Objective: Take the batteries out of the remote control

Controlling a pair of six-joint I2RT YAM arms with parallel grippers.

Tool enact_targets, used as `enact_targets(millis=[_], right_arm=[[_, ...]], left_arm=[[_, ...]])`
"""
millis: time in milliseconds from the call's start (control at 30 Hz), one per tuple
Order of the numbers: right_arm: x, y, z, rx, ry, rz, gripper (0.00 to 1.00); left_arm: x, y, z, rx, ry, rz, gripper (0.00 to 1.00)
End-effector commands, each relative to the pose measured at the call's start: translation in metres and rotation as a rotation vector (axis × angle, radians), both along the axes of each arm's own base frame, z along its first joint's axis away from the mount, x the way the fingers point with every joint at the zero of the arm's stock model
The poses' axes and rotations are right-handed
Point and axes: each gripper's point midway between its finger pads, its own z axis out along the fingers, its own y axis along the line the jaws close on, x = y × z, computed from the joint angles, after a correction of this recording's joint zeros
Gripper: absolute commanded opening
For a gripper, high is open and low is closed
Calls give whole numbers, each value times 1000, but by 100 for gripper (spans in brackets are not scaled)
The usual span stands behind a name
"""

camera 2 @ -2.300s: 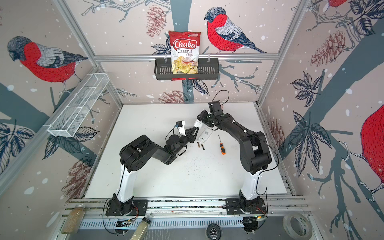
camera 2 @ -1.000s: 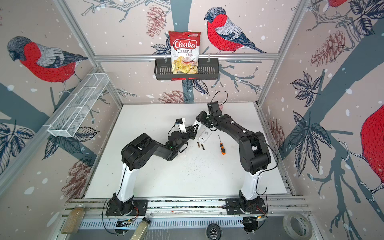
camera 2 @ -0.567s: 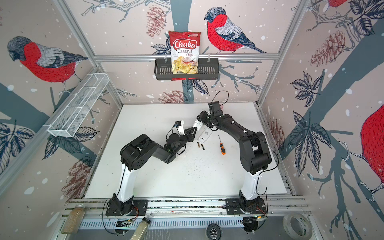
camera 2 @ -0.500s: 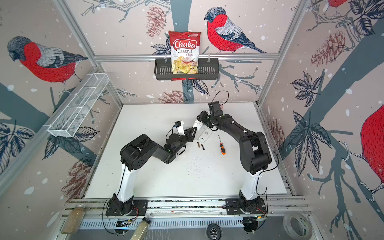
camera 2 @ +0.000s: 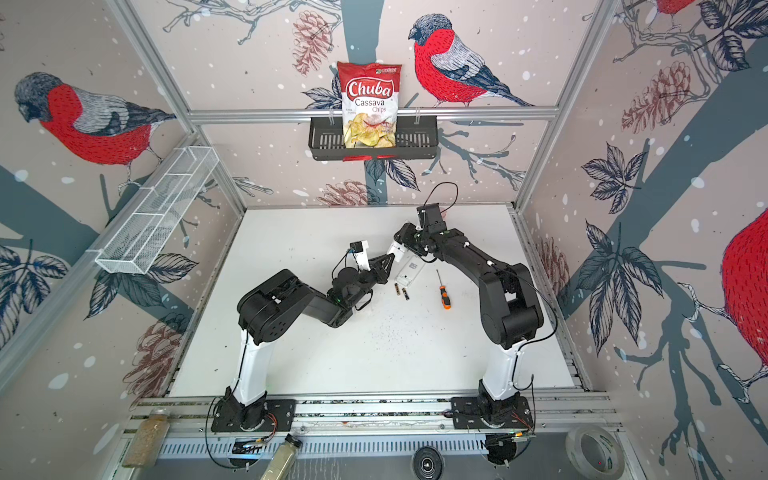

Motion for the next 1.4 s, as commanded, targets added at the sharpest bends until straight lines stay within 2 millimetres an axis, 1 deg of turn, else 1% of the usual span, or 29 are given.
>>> enact_targets(millis=[0,167,567,767,967,1133,1367], right_arm=[[4,1,5,3,-30,5,17],[4,-1,2,-2,-24,3,17],[4,-4,-1,-5,-22,0,16],[3,-5,-3,-9,-19,1,16],[3,-3,-2,-3,-21,4,16],[2,-3,0,-6,-23,5,16],[-1,-5,-3,-7,-20,2,16]], left_arm=[[-6,-5,17,-22,-50,-21,24],[-9,-7,18,-18,-51,-30,24],[-14,-5,8,-19,-29,-27,24],[-16,-6,8,-20,-29,-30,24],[-14,-10,11,-16,-35,-35,24],[-12,-11,15,-17,-42,-35,21],[-16,-11,19,-28,-49,-41,17]])
